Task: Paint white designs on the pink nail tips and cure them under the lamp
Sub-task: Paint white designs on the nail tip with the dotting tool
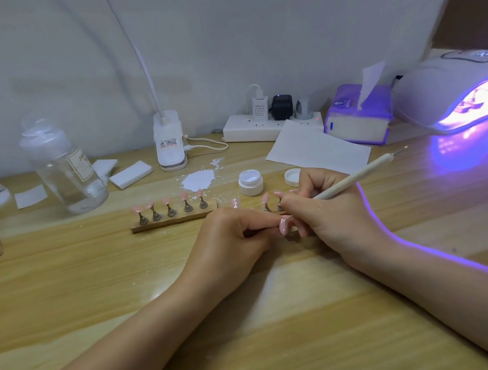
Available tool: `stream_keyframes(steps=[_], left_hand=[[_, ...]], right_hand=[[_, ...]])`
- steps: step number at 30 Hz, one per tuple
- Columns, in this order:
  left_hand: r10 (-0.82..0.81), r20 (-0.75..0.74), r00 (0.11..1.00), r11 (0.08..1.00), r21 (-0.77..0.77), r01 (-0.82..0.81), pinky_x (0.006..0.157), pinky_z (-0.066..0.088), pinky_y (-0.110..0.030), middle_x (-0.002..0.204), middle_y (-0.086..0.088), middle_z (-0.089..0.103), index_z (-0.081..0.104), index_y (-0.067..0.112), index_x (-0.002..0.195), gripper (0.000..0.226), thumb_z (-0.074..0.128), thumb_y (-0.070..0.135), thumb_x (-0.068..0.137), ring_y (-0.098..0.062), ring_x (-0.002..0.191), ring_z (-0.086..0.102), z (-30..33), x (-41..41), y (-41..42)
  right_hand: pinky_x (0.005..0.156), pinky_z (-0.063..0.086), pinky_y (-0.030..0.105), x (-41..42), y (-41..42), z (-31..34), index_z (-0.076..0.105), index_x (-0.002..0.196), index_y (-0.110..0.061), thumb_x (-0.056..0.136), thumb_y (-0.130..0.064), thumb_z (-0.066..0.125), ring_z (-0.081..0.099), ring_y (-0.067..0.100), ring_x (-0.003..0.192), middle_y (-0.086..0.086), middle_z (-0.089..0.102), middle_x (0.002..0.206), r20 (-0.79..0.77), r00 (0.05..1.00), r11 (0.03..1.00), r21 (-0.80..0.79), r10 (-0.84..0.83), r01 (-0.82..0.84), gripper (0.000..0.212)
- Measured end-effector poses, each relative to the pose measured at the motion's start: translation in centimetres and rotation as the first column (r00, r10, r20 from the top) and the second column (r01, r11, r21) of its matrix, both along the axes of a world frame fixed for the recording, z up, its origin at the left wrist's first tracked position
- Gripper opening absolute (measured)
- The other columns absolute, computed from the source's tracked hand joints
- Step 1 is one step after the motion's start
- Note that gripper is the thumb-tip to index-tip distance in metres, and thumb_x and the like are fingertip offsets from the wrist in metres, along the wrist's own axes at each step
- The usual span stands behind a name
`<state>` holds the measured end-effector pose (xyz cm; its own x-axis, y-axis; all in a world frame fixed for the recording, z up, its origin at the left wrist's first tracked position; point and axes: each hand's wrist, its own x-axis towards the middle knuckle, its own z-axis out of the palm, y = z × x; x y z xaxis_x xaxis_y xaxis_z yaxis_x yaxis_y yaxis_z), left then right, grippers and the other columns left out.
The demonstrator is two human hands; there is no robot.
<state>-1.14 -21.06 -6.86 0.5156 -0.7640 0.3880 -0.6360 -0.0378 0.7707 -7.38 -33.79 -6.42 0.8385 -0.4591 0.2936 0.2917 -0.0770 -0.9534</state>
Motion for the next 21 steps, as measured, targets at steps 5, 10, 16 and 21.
stream_keyframes(steps=[5,10,16,21], left_hand=[[0.007,0.011,1.0,1.0,0.015,-0.007,0.091,0.043,-0.021,0.073,0.031,0.064,0.075,0.02,0.088,0.025,0.064,-0.001,0.083,0.024,0.077,0.041,-0.13,0.17,-0.04],[0.013,0.046,0.999,1.0,0.007,-0.014,0.087,0.034,-0.001,0.072,0.035,0.062,0.075,0.021,0.089,0.024,0.065,0.0,0.082,0.027,0.071,0.039,-0.33,0.37,-0.02],[-0.008,0.048,0.999,1.0,0.008,0.008,0.073,0.037,-0.003,0.073,0.03,0.064,0.075,0.022,0.088,0.026,0.065,-0.001,0.082,0.026,0.073,0.043,-0.38,0.5,0.02],[0.001,0.043,0.999,1.0,0.008,-0.001,0.082,0.034,0.0,0.073,0.034,0.063,0.075,0.021,0.088,0.028,0.064,-0.004,0.081,0.028,0.072,0.041,-0.36,0.44,-0.01]], right_hand=[[0.077,0.049,0.036,-0.06,0.13,0.0,0.035,0.05,-0.013,0.075,0.009,0.055,0.053,0.012,0.036,0.0,0.041,0.03,-0.009,1.0,1.0,-0.01,-0.017,0.017,0.039],[0.077,0.047,0.038,0.0,0.06,-0.09,0.034,0.049,-0.014,0.076,0.009,0.056,0.054,0.012,0.037,0.0,0.04,0.03,-0.008,1.0,1.0,-0.011,-0.019,0.019,0.041],[0.077,0.048,0.037,-0.09,0.1,-0.05,0.035,0.049,-0.015,0.075,0.006,0.058,0.054,0.012,0.037,0.001,0.04,0.031,-0.011,1.0,1.0,-0.019,-0.02,0.02,0.041],[0.077,0.045,0.04,-0.06,0.12,-0.04,0.034,0.05,-0.014,0.075,0.007,0.057,0.053,0.012,0.036,0.0,0.04,0.03,-0.017,0.999,0.999,-0.015,-0.029,0.029,0.04]])
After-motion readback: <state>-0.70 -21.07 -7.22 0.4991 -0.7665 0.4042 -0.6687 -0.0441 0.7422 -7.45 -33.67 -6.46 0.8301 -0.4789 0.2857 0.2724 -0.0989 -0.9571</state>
